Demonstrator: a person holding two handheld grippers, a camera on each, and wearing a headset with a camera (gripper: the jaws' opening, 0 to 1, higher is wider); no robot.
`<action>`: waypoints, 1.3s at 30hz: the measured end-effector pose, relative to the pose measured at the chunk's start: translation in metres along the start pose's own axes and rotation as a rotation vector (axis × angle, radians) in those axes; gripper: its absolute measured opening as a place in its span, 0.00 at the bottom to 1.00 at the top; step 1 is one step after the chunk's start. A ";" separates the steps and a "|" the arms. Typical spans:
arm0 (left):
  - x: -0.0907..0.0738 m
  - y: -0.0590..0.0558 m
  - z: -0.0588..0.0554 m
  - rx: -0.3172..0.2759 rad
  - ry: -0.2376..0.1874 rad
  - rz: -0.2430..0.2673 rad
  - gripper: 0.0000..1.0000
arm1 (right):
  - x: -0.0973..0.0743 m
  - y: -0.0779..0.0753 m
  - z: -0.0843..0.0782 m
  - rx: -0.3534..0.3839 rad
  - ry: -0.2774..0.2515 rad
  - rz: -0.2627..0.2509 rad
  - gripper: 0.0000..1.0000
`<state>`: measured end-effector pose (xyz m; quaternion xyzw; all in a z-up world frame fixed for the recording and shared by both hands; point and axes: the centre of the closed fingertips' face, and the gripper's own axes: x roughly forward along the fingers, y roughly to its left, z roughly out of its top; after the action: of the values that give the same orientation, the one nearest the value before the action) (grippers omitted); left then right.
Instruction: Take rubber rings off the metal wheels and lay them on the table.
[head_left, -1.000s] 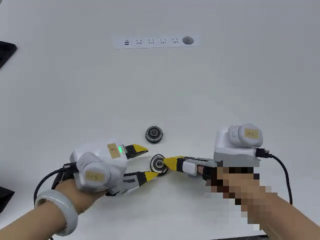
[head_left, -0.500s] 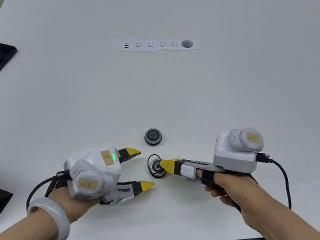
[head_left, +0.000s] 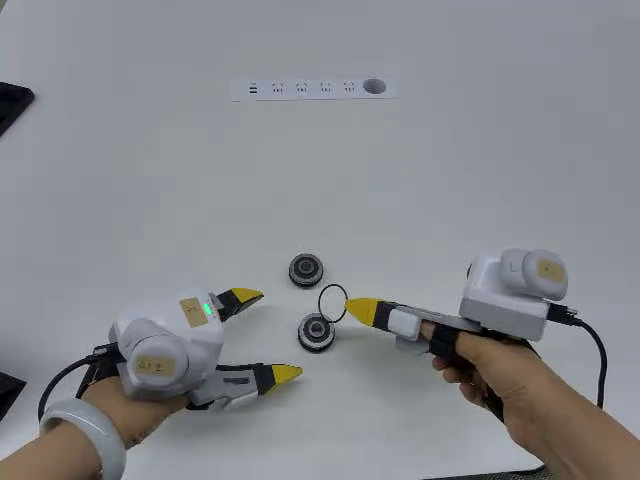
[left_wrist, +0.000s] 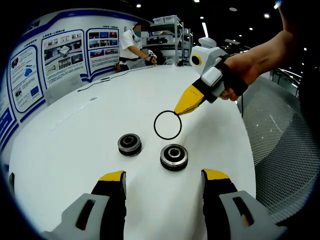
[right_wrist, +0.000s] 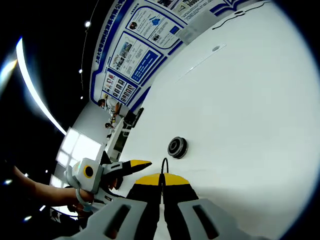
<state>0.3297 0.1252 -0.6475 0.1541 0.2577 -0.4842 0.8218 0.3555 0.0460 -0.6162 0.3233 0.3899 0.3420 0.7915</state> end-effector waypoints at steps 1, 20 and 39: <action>0.000 0.000 0.000 -0.005 -0.001 0.001 0.62 | -0.001 -0.003 0.001 0.003 -0.003 -0.009 0.02; -0.002 0.001 -0.004 -0.016 0.002 0.004 0.60 | -0.008 -0.048 -0.001 -0.001 0.000 -0.173 0.02; -0.002 0.000 -0.004 -0.018 0.003 0.000 0.58 | -0.006 -0.057 -0.005 -0.169 0.051 -0.248 0.12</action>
<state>0.3284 0.1285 -0.6499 0.1477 0.2634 -0.4816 0.8227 0.3651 0.0105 -0.6607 0.1963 0.4167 0.2812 0.8419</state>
